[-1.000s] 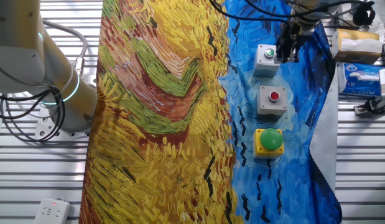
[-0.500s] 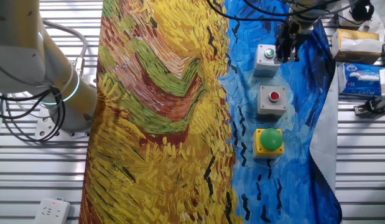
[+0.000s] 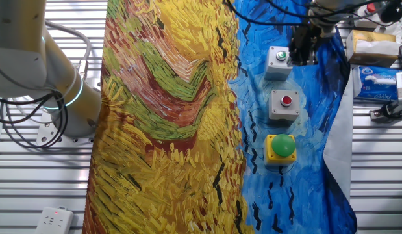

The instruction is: Press three buttons from left to right in sequence

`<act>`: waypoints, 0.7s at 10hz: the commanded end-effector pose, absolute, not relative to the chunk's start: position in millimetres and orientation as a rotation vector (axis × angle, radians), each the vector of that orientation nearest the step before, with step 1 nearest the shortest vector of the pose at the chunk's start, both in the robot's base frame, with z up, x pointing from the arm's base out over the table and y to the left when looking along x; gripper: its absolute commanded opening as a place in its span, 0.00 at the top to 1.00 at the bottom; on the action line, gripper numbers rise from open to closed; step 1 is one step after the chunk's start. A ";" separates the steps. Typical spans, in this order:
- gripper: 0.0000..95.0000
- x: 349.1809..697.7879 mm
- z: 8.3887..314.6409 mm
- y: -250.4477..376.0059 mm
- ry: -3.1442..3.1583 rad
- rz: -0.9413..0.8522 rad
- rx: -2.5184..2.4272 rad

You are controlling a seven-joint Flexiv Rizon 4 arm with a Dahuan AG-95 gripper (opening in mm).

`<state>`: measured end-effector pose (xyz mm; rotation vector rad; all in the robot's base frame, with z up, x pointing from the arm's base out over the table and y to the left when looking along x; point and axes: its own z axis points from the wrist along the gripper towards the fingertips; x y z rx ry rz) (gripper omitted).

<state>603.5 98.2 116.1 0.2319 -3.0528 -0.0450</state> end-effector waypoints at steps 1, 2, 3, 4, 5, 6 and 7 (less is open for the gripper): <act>1.00 606.1 115.4 104.0 -3.063 -0.086 0.142; 1.00 606.8 115.0 105.8 -3.063 -0.084 0.141; 1.00 609.4 113.3 117.9 -3.065 -0.079 0.119; 1.00 612.6 111.4 125.7 -3.069 -0.073 0.109; 1.00 614.6 110.8 130.9 -3.069 -0.073 0.105; 1.00 615.4 111.5 135.7 -3.070 -0.074 0.099; 1.00 615.6 112.8 141.3 -3.069 -0.071 0.085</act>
